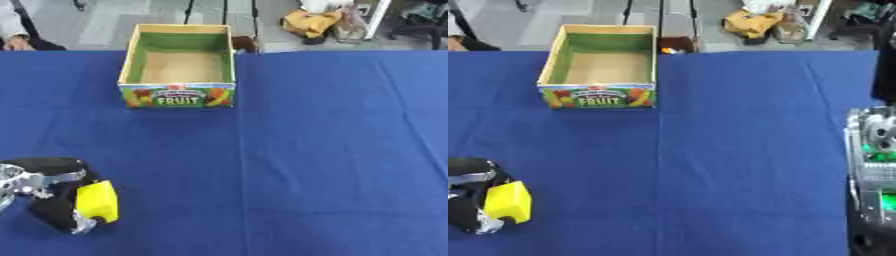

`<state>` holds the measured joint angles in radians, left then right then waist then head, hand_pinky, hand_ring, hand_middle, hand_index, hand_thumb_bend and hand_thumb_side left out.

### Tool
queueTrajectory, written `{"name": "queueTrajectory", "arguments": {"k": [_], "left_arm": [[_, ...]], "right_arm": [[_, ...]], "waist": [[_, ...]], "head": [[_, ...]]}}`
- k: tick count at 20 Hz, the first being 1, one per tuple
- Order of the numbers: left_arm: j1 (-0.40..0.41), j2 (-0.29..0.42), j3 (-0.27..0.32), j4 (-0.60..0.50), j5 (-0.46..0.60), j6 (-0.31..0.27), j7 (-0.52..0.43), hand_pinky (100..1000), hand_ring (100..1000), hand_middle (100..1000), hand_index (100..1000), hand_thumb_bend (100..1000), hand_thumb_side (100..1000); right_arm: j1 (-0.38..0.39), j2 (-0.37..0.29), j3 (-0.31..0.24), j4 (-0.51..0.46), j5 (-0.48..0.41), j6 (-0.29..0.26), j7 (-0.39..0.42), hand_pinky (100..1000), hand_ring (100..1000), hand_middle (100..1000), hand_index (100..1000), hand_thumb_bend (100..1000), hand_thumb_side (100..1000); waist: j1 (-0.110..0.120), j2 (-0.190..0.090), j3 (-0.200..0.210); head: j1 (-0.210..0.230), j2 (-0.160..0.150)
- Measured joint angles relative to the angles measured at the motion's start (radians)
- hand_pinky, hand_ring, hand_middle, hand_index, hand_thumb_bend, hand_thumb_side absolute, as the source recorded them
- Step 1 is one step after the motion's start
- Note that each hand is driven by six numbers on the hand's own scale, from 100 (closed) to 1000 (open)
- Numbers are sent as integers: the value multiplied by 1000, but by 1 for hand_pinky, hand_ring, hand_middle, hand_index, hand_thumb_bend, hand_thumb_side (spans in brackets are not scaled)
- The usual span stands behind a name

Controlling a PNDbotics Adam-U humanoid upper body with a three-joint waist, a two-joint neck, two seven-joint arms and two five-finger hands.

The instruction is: Pick up objects on the table and place them in the box.

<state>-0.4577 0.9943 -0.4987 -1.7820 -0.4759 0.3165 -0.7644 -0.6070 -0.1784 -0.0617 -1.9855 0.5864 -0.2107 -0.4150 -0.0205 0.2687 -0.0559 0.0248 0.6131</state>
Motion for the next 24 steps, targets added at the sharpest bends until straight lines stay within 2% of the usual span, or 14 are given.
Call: {"name": "queueTrajectory", "arguments": {"k": [9,15,24], "left_arm": [[-1,-5,0,3,-18,5,48,459,509,491,656,244,452],[-1,-5,7,-3,-28,11,64,453,504,487,653,210,469],[1,19,53,-59,-30,27,81,448,497,483,650,194,490]], "right_arm": [[0,0,-2,0,0,3,-4,753,855,672,864,100,1000],[1,0,-4,0,0,4,-5,753,855,672,864,100,1000],[6,0,-5,0,0,6,-10,753,855,672,864,100,1000]], "waist": [[2,1,0],[6,1,2],[12,-1,5]], "head": [[0,0],[0,0],[0,-6]]}}
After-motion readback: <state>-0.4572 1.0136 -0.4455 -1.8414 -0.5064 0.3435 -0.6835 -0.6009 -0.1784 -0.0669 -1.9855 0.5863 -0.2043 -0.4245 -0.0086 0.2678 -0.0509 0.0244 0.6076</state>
